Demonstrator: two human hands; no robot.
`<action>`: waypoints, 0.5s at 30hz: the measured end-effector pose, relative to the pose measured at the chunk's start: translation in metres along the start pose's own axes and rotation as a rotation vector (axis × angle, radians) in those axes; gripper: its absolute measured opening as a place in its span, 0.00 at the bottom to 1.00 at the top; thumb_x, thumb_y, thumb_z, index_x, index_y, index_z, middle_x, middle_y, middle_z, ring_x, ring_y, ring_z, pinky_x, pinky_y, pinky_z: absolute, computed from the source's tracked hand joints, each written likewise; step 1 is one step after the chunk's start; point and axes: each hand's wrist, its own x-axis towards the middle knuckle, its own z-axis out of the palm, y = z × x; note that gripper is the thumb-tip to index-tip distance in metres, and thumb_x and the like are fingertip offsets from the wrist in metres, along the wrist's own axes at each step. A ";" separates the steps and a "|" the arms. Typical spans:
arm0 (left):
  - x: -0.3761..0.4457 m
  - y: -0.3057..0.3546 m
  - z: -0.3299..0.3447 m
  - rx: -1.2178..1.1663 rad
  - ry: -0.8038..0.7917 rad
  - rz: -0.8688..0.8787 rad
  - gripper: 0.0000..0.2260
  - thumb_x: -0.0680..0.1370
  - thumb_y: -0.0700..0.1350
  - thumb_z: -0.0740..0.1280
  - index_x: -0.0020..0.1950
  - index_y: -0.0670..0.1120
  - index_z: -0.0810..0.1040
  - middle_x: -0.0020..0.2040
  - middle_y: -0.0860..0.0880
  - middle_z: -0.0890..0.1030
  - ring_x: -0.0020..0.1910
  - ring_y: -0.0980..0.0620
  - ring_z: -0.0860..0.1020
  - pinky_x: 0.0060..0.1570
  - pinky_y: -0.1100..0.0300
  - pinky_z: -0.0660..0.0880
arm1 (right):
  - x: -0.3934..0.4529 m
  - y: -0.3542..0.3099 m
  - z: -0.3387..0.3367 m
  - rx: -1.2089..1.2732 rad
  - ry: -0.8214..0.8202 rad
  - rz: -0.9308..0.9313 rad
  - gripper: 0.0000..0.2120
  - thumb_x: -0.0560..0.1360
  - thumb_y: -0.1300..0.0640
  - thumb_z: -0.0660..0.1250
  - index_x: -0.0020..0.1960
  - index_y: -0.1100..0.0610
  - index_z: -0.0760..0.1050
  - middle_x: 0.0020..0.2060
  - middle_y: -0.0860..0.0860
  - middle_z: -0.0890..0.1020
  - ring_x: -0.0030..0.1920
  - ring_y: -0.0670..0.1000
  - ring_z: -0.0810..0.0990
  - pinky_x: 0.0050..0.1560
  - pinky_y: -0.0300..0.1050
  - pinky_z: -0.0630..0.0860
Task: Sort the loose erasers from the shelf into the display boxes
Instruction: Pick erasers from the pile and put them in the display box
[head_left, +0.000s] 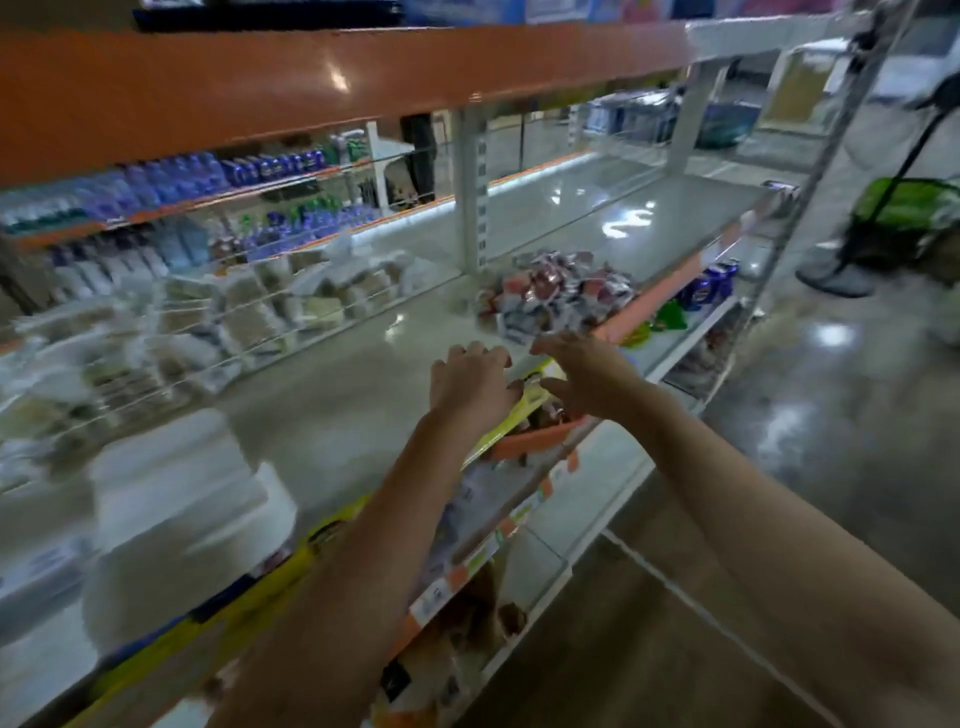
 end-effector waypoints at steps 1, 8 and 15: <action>0.014 0.009 0.005 0.007 -0.019 0.001 0.20 0.77 0.57 0.62 0.65 0.50 0.72 0.64 0.45 0.72 0.64 0.43 0.68 0.59 0.50 0.66 | 0.004 0.017 0.000 0.003 -0.004 0.024 0.22 0.75 0.54 0.65 0.67 0.56 0.68 0.64 0.57 0.73 0.63 0.57 0.71 0.61 0.49 0.67; 0.115 0.049 0.036 -0.017 -0.003 -0.011 0.17 0.77 0.55 0.61 0.62 0.48 0.73 0.62 0.43 0.74 0.60 0.42 0.72 0.53 0.53 0.69 | 0.045 0.116 0.007 0.039 -0.057 0.145 0.22 0.76 0.53 0.63 0.69 0.54 0.66 0.65 0.54 0.70 0.62 0.56 0.72 0.56 0.54 0.74; 0.219 0.055 0.055 0.060 0.067 -0.025 0.17 0.76 0.55 0.63 0.60 0.47 0.75 0.58 0.45 0.77 0.59 0.43 0.73 0.58 0.47 0.71 | 0.121 0.192 0.007 0.012 -0.093 0.127 0.21 0.79 0.53 0.59 0.70 0.57 0.64 0.67 0.55 0.68 0.66 0.57 0.70 0.62 0.53 0.71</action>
